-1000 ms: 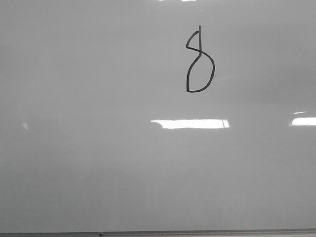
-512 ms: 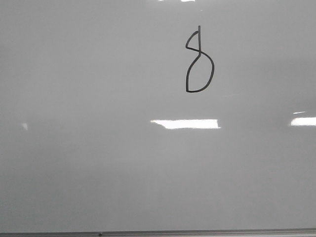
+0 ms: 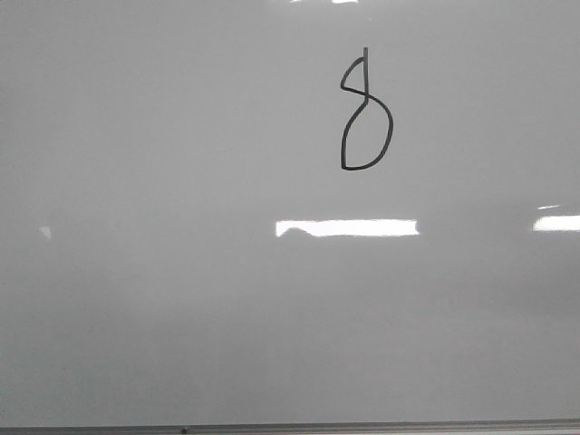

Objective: Write number 8 on whiteboard

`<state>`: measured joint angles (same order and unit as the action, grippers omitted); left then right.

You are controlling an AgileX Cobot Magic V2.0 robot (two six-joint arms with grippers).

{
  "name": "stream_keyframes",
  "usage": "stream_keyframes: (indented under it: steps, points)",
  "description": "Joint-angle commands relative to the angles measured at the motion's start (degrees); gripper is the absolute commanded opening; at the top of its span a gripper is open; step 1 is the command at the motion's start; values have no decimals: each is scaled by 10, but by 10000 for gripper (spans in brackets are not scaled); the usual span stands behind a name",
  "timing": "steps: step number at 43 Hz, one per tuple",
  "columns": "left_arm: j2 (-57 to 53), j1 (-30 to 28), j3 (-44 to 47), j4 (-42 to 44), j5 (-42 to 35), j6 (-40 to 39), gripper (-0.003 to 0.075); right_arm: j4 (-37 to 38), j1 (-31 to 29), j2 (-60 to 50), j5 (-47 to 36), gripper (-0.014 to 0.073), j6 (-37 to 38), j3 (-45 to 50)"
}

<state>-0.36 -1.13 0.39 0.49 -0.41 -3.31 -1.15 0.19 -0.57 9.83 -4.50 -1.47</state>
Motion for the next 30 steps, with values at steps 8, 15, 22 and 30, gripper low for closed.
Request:
stream_keyframes:
  steps: [8,15,22,30]
  points:
    - [-8,-1,8,-5,-48,1,-21,-3,-12,-11,-102,-69,-3,27]
    - [-8,-1,8,-5,-48,1,-21,-3,-12,-11,-101,-69,-3,26]
    - [-8,-1,8,-5,-48,1,-21,-3,-12,-11,-124,-69,12,29]
    - [-8,-1,8,-5,-48,1,-21,-3,-12,-11,-141,-69,37,29]
